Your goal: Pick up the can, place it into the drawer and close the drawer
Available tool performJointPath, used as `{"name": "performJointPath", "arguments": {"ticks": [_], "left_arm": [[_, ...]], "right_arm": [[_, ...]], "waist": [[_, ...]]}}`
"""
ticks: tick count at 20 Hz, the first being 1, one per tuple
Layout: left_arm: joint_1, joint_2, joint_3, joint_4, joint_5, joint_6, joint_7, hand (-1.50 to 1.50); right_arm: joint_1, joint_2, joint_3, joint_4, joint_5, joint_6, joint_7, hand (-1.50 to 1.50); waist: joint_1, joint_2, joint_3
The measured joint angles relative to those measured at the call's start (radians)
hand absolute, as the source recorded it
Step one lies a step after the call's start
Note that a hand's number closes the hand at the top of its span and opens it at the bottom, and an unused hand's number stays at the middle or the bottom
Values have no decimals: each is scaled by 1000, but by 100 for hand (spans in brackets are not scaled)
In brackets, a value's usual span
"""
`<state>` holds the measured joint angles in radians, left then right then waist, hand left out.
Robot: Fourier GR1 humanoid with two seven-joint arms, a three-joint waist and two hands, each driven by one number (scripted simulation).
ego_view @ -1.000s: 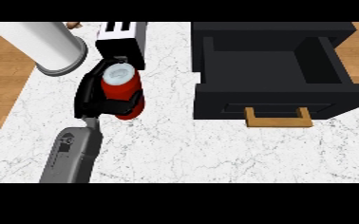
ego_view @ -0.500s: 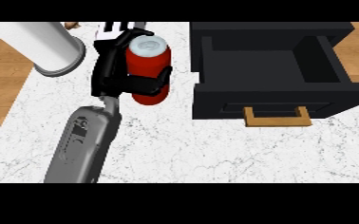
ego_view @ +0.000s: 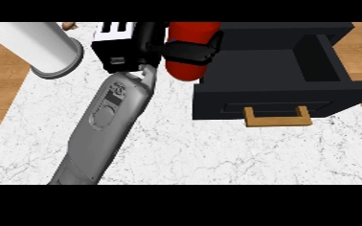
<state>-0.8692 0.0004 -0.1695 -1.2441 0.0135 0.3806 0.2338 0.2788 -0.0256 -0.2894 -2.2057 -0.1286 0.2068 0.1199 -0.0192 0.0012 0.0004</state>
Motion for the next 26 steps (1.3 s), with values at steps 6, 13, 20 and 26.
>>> {"name": "performJointPath", "arguments": {"ticks": [6, 13, 20, 26], "left_arm": [[-183, 0, -35, 114, 40, 85, 55, 150], [-377, 0, -45, 329, 114, 129, 26, 150], [-518, 0, -72, 522, 193, 161, -19, 150], [-589, 0, -128, 648, 276, 175, -69, 150]], "right_arm": [[9, 3, 1, -7, -1, 13, 4, -150], [-8, 3, 18, -5, 17, 2, 11, -150], [-29, -2, 8, 24, 15, 10, -3, -150], [-52, -1, 14, 48, 23, 7, -4, -150]], "waist": [[-3, 0, 0], [-13, 4, 0], [-26, 8, 1], [-39, 10, 1]]}}
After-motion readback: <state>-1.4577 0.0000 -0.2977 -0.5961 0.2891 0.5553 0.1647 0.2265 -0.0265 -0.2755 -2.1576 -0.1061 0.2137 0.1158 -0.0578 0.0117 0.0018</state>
